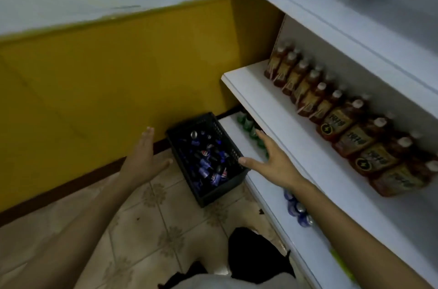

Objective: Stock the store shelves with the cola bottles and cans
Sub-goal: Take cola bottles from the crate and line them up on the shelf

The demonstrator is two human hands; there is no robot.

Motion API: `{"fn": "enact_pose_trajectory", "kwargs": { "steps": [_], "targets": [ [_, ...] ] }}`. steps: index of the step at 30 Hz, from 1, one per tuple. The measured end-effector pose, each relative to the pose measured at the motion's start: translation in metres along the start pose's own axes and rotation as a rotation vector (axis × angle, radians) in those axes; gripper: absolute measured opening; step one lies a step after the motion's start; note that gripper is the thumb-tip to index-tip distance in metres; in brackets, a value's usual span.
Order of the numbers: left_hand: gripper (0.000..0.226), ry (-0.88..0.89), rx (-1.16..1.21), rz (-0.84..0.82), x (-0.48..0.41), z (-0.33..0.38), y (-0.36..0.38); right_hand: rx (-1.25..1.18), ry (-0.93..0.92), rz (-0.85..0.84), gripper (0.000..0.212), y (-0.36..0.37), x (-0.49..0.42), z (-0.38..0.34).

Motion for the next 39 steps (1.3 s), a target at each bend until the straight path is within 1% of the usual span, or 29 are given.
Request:
{"fn": "enact_pose_trajectory", "kwargs": {
  "steps": [2,4,7,10,14,15,17,19,21,24,27,30,32,33,34,35,36,37,39],
  "targets": [
    [0.100,-0.023,0.004,-0.052,-0.011,-0.009,0.016,-0.037,0.046,-0.065,0.095,0.013,-0.012,0.010],
    [0.098,-0.011,0.005,-0.144,-0.026,-0.013,0.032,-0.086,0.073,-0.129,0.082,0.024,-0.029,0.023],
    [0.097,0.040,-0.055,-0.263,-0.064,-0.014,0.040,-0.111,0.199,-0.219,0.086,0.039,-0.061,0.049],
    [0.096,0.017,-0.072,-0.294,-0.111,-0.023,0.039,-0.130,0.272,-0.265,0.083,0.054,-0.103,0.073],
    [0.092,-0.059,-0.085,-0.350,-0.165,-0.039,0.042,-0.133,0.382,-0.366,0.072,0.079,-0.159,0.099],
    [0.091,-0.071,-0.098,-0.380,-0.177,-0.043,0.045,-0.110,0.399,-0.400,0.067,0.085,-0.169,0.104],
    [0.090,-0.094,-0.108,-0.432,-0.202,-0.052,0.053,-0.067,0.398,-0.488,0.051,0.098,-0.190,0.115],
    [0.088,-0.120,-0.081,-0.469,-0.225,-0.062,0.064,-0.037,0.412,-0.565,0.046,0.111,-0.210,0.124],
    [0.087,-0.147,-0.044,-0.501,-0.246,-0.075,0.078,-0.019,0.466,-0.606,0.044,0.123,-0.232,0.135],
    [0.085,-0.150,0.008,-0.578,-0.280,-0.101,0.120,-0.001,0.578,-0.570,0.047,0.149,-0.275,0.170],
    [0.081,-0.210,0.117,-0.639,-0.306,-0.126,0.173,0.014,0.654,-0.518,0.042,0.179,-0.317,0.206],
    [0.074,-0.311,0.293,-0.711,-0.337,-0.157,0.255,-0.033,0.817,-0.352,0.043,0.218,-0.361,0.264],
    [0.075,-0.423,0.364,-0.775,-0.350,-0.172,0.308,-0.061,0.911,-0.247,0.038,0.250,-0.385,0.303],
    [0.074,-0.463,0.388,-0.779,-0.355,-0.178,0.334,-0.058,0.948,-0.234,0.033,0.267,-0.394,0.322],
    [0.072,-0.486,0.412,-0.770,-0.359,-0.184,0.358,-0.052,0.974,-0.226,0.026,0.284,-0.402,0.340],
    [0.070,-0.477,0.416,-0.770,-0.363,-0.190,0.383,-0.051,0.986,-0.205,0.024,0.302,-0.410,0.360],
    [0.068,-0.447,0.396,-0.786,-0.366,-0.196,0.409,-0.053,1.001,-0.186,0.028,0.320,-0.416,0.380],
    [0.067,-0.420,0.379,-0.804,-0.368,-0.202,0.433,-0.057,1.023,-0.171,0.040,0.336,-0.421,0.400],
    [0.065,-0.428,0.382,-0.821,-0.373,-0.217,0.478,-0.047,1.085,-0.133,0.071,0.366,-0.430,0.436]
  ]
}}
Point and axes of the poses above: each hand's wrist, its own x-axis away from the middle knuckle, its own y-axis out of the palm, z = x × y, the point moved 2 cm from there along -x, towards the middle knuckle, and after that the axes turned 2 degrees about x, right-handed, at the moved point
